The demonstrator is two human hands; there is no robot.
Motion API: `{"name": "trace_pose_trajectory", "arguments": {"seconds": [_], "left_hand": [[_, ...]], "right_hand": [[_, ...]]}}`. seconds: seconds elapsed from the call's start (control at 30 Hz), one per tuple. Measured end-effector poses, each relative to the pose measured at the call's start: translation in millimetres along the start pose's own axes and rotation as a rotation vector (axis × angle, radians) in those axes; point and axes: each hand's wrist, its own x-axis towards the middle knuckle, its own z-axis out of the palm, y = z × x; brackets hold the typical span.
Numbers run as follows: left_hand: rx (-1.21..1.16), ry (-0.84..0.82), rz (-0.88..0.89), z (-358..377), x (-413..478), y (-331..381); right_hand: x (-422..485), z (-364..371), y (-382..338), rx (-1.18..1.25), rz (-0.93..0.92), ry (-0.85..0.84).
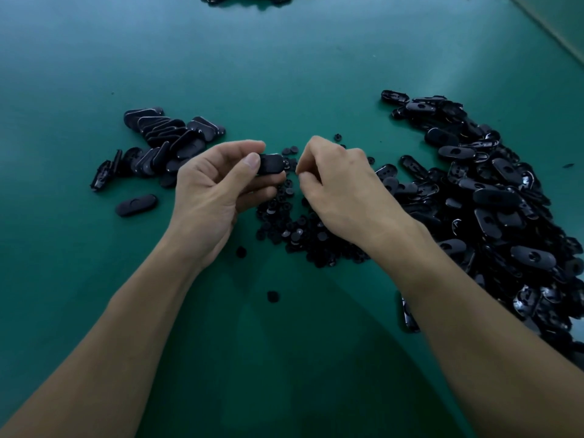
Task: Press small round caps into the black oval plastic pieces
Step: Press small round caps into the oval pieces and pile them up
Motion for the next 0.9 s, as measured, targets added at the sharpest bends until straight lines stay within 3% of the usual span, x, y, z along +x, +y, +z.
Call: {"name": "trace_pose_trajectory", "arguments": {"seconds": [0.27,0.5,0.63,0.9], "left_hand": [[-0.014,0.003,-0.006,0,1,-2],[-0.025,0.027,-0.009,0,1,-2],[0.008,0.038,0.008,2,0,-2],[0.009,0.041,0.017,1,-1,-2]], "right_hand": [[1,3,2,0.068,-0.044,0.087],[4,-1,-1,0.267,-0.055,0.234],[2,-1,-9,0.412,-0.089,0.194],[1,6,-11,0.427,-0.065,0.162]]}}
